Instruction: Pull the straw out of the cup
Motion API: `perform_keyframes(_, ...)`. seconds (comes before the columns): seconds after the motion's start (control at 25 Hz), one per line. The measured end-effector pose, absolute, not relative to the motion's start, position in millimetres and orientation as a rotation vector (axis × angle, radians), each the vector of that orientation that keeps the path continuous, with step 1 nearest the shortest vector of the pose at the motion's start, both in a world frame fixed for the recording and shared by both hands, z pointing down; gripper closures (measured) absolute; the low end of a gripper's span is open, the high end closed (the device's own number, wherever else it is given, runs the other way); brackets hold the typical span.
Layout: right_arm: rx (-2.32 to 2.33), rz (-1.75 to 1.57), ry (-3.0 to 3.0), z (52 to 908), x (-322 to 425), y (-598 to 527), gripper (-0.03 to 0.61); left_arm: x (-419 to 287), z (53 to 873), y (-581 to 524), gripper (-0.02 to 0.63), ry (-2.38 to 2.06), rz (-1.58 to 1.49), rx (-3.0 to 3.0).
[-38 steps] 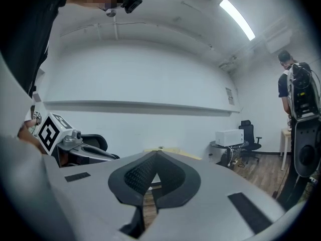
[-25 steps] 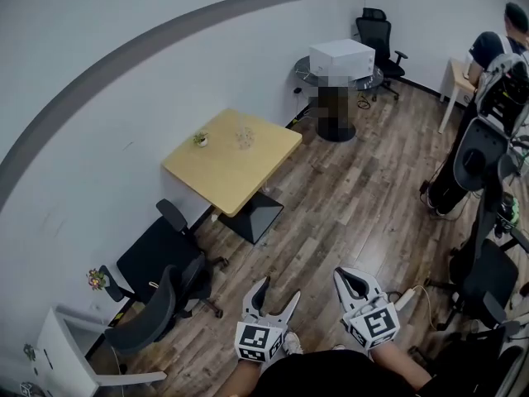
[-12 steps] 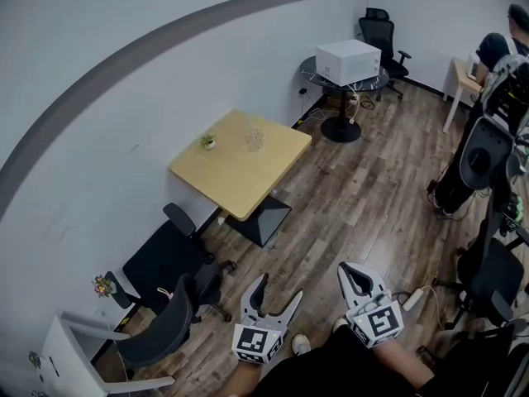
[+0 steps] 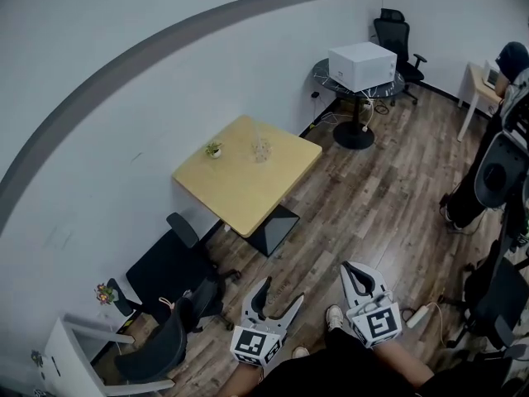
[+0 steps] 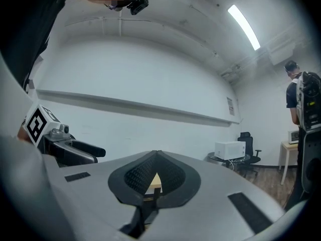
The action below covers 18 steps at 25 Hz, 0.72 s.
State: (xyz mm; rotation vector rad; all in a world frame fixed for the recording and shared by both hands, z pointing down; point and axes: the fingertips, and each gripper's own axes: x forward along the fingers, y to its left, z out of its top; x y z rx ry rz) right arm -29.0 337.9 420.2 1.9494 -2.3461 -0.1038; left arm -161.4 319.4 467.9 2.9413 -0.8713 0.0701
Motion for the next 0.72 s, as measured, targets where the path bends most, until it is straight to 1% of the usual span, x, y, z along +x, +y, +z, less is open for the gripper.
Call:
perform_keyframes(0.28,1.894,-0.117,-2.404,411.0,20.5,284.9,0.56,-118.1,459.2,264.1,0.245,-0.957,0.082,2.927)
perform_keyframes(0.72,1.812,-0.108,-2.455,411.8,92.2,228.6,0.56,-52.3,457.1,213.3,0.247,-1.082,0.113,2.874)
